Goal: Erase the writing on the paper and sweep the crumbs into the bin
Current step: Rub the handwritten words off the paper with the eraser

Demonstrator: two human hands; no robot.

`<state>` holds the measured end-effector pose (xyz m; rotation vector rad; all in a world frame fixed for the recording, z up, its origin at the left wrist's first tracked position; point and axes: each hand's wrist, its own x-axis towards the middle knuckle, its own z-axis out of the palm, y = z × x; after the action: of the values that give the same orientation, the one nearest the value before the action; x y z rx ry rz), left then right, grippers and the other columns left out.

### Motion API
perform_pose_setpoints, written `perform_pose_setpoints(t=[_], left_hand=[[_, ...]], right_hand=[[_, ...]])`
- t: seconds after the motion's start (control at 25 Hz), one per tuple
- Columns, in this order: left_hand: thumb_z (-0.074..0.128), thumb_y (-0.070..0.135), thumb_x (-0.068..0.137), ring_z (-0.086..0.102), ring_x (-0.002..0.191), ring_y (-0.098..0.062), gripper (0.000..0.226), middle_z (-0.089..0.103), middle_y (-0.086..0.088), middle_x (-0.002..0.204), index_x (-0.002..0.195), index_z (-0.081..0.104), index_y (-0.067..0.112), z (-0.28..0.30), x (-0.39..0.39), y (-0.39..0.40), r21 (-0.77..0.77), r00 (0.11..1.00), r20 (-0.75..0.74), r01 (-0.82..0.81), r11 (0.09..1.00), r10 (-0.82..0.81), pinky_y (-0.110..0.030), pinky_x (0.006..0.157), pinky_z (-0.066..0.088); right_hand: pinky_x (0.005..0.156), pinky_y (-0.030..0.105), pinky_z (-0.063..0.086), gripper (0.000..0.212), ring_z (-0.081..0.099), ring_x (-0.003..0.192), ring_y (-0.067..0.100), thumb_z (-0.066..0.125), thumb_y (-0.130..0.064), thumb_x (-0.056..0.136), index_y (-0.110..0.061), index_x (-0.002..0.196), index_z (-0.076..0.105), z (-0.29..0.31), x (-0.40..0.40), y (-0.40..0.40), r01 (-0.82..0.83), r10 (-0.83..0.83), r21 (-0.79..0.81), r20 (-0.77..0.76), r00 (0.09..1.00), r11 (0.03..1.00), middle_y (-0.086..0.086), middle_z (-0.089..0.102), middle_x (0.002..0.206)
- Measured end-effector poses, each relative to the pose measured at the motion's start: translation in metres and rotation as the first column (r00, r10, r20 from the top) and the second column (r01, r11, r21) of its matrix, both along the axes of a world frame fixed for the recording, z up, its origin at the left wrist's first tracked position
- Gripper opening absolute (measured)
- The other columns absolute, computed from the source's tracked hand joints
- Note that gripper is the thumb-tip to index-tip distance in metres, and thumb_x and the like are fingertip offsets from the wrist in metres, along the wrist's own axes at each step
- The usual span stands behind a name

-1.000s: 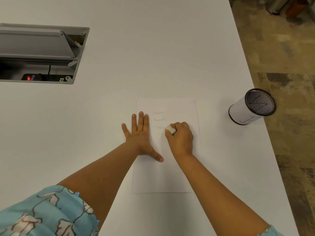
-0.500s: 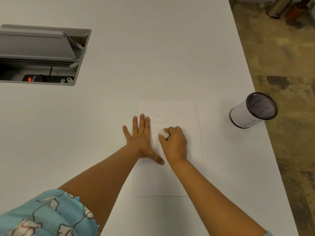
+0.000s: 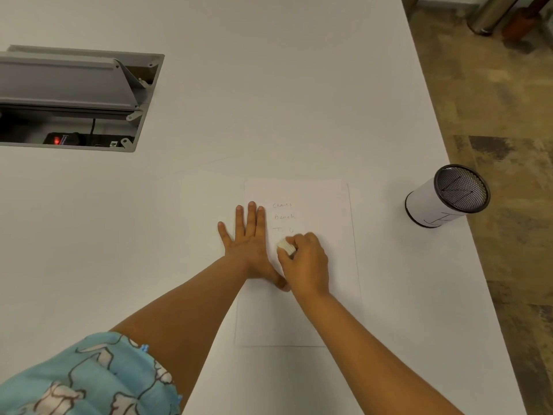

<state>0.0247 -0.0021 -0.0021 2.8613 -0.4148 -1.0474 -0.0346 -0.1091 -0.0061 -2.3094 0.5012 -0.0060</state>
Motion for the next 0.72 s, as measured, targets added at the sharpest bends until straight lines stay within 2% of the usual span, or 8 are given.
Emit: perform_pose_setpoints(t=[0.12,0.24,0.36,0.56,0.72], left_hand=[[0.072,0.077,0.038,-0.044,0.129,-0.028,0.159,-0.044,-0.006,0.145,0.131,-0.043,0.016,-0.003,-0.001,0.001,-0.018,1.0,0.005,-0.004,1.0,0.004,-0.061,0.1,-0.023],[0.069,0.081,0.035,-0.046,0.126,-0.03,0.161,-0.047,-0.006,0.142,0.129,-0.044,0.015,-0.001,0.0,0.0,0.009,1.0,-0.005,0.014,1.0,-0.014,-0.062,0.1,-0.022],[0.068,0.082,0.034,-0.047,0.125,-0.03,0.161,-0.048,-0.007,0.141,0.127,-0.046,0.016,-0.001,0.001,0.0,0.021,1.0,-0.009,0.013,1.0,-0.012,-0.062,0.101,-0.021],[0.069,0.079,0.037,-0.047,0.126,-0.029,0.156,-0.046,-0.006,0.143,0.106,-0.059,0.023,-0.007,0.0,0.001,-0.007,1.0,0.028,-0.004,1.0,0.004,-0.06,0.097,-0.026],[0.066,0.085,0.03,-0.049,0.123,-0.03,0.163,-0.048,-0.007,0.141,0.126,-0.047,0.018,-0.004,0.002,0.0,0.019,1.0,0.001,0.018,1.0,-0.018,-0.063,0.099,-0.022]], right_hand=[[0.071,0.014,0.041,0.025,0.06,0.087,0.02,0.065,-0.022,0.082,-0.01,0.102,0.061,-0.004,-0.017,-0.001,-0.006,0.007,-0.01,0.023,1.0,1.0,0.006,0.059,0.099],[0.074,0.021,0.044,0.024,0.06,0.09,0.023,0.062,-0.019,0.083,-0.007,0.104,0.061,0.001,0.022,-0.002,-0.01,0.011,-0.013,0.014,1.0,1.0,0.01,0.059,0.103],[0.073,0.021,0.042,0.024,0.059,0.091,0.023,0.061,-0.019,0.084,-0.007,0.105,0.061,0.004,0.037,-0.002,-0.009,0.009,-0.004,0.003,1.0,1.0,0.011,0.059,0.104],[0.069,0.014,0.04,0.024,0.06,0.085,0.021,0.065,-0.022,0.082,-0.009,0.102,0.062,-0.004,-0.001,0.005,-0.012,0.012,-0.009,0.041,0.999,1.0,0.007,0.06,0.098],[0.078,0.024,0.045,0.026,0.059,0.095,0.024,0.06,-0.019,0.085,-0.007,0.107,0.061,0.003,0.051,0.003,-0.037,0.037,-0.002,0.02,0.999,0.999,0.011,0.059,0.108]])
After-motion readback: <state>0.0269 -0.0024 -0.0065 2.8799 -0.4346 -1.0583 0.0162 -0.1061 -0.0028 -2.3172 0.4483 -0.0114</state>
